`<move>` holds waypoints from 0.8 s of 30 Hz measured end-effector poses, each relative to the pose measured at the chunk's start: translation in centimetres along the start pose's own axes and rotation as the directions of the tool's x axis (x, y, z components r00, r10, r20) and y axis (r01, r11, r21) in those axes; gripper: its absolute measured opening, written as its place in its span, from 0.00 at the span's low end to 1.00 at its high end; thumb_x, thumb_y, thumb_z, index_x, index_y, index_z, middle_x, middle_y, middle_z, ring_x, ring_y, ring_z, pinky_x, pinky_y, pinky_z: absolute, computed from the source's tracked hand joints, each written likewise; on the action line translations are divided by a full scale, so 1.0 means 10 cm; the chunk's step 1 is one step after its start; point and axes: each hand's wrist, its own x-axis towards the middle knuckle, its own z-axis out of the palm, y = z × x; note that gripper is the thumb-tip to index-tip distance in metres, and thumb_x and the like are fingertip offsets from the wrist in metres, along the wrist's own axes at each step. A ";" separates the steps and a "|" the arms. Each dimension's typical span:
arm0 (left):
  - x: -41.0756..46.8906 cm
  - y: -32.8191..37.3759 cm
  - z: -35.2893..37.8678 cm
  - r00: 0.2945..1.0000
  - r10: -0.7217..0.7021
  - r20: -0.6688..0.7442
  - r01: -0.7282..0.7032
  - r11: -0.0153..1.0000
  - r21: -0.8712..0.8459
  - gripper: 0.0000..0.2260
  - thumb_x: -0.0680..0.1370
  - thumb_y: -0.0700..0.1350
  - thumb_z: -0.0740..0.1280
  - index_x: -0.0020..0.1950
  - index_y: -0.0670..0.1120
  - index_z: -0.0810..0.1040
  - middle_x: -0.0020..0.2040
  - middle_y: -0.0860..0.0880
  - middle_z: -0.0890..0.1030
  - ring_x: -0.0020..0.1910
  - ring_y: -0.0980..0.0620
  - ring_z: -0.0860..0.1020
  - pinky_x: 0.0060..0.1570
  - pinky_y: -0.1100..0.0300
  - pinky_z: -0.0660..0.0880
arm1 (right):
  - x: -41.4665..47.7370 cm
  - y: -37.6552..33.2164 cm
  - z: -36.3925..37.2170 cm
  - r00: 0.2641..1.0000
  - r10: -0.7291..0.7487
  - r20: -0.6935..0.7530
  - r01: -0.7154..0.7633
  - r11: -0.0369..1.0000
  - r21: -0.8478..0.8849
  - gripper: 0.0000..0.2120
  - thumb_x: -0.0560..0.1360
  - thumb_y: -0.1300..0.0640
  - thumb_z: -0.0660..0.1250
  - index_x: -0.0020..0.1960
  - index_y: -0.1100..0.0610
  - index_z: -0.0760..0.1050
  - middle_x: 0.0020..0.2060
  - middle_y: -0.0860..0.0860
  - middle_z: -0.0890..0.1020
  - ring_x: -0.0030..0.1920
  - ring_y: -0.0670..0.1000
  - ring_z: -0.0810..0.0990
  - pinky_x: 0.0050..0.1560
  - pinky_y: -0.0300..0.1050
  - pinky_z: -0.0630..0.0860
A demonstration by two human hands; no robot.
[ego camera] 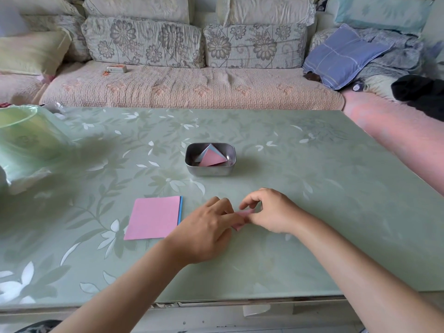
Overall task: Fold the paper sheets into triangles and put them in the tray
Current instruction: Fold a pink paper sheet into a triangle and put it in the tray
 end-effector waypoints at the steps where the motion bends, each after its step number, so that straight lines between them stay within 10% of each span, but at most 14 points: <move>1: 0.00 0.01 -0.01 1.000 -0.001 0.010 0.001 1.000 -0.002 0.14 0.74 0.38 0.64 0.56 0.51 0.81 0.49 0.49 0.75 0.47 0.49 0.73 0.50 0.67 0.63 | 0.00 0.00 0.00 1.000 0.009 0.007 -0.009 1.000 0.017 0.09 0.66 0.40 0.77 0.43 0.38 0.80 0.48 0.40 0.78 0.36 0.41 0.77 0.32 0.34 0.73; 17: 0.01 0.05 0.03 0.997 -0.059 0.053 0.056 0.997 0.046 0.15 0.75 0.48 0.65 0.60 0.55 0.80 0.51 0.52 0.73 0.49 0.50 0.71 0.52 0.59 0.70 | 0.05 -0.04 -0.03 0.991 0.135 0.002 -0.134 0.978 0.163 0.09 0.64 0.48 0.83 0.40 0.44 0.84 0.35 0.41 0.80 0.32 0.42 0.75 0.33 0.32 0.70; 24: 0.02 0.07 0.05 0.993 -0.099 0.065 0.095 0.993 0.072 0.15 0.76 0.53 0.63 0.62 0.57 0.78 0.51 0.53 0.72 0.49 0.50 0.69 0.51 0.57 0.71 | 0.07 0.01 -0.07 0.986 0.160 -0.037 -0.156 0.984 0.087 0.19 0.73 0.65 0.64 0.36 0.43 0.84 0.35 0.43 0.83 0.38 0.45 0.81 0.35 0.34 0.72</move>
